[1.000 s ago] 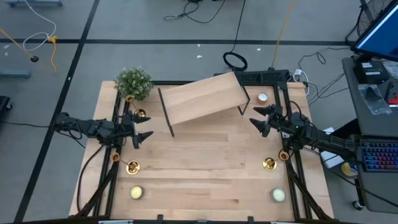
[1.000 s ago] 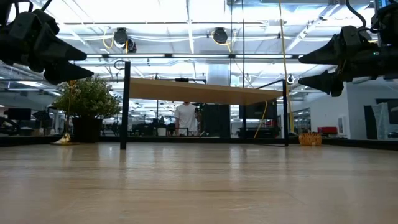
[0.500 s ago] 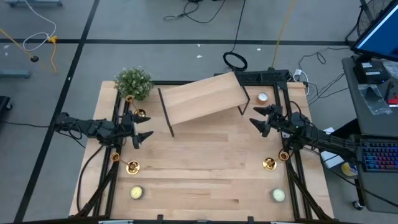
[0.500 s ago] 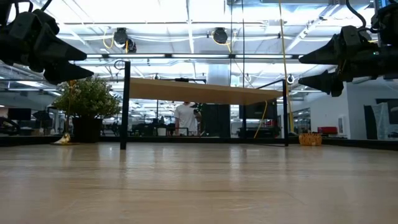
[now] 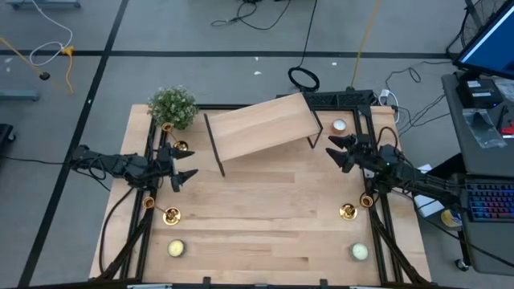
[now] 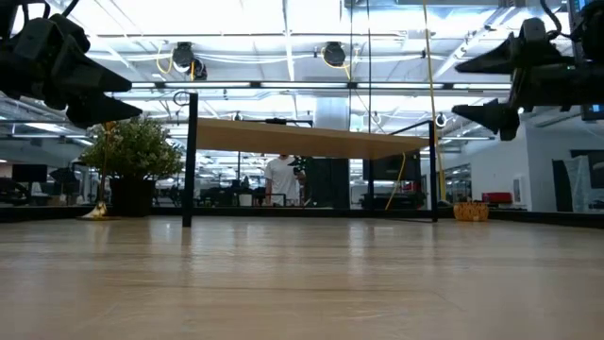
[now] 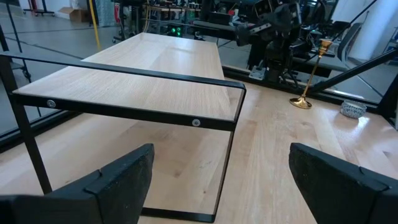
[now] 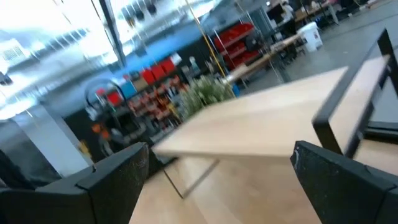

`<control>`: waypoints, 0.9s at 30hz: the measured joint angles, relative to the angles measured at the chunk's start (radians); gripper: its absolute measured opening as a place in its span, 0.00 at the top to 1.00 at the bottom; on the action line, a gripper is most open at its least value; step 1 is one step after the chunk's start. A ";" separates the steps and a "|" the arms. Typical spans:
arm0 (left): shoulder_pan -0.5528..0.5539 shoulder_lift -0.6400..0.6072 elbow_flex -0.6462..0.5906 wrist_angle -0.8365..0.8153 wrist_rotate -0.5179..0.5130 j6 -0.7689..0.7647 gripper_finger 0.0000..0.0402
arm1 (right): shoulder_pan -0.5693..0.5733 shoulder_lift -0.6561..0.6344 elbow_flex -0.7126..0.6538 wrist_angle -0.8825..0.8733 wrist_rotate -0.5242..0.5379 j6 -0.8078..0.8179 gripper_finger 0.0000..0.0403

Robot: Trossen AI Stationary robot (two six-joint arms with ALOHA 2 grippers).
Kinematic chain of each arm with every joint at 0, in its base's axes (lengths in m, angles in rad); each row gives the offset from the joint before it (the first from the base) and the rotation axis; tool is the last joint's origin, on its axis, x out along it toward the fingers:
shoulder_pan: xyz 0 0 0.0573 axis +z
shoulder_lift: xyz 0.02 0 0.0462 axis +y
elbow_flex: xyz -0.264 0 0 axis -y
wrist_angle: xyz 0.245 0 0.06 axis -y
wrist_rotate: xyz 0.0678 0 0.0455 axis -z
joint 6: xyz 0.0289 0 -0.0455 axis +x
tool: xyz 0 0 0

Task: Pick & Place candle stick holders
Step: Put the top left gold candle holder on the shelf

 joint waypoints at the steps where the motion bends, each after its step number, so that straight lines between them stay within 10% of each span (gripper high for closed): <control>1: 0.000 0.000 0.000 0.000 0.000 0.000 0.09 | 0.000 0.000 0.000 0.018 0.000 0.005 0.06; 16: 0.000 0.000 0.000 0.232 0.009 -0.315 0.09 | 0.000 0.000 0.000 0.135 -0.003 -0.011 0.06; 27: 0.000 0.025 0.015 0.541 0.101 -0.137 0.09 | 0.000 0.000 0.000 0.183 -0.003 -0.017 0.06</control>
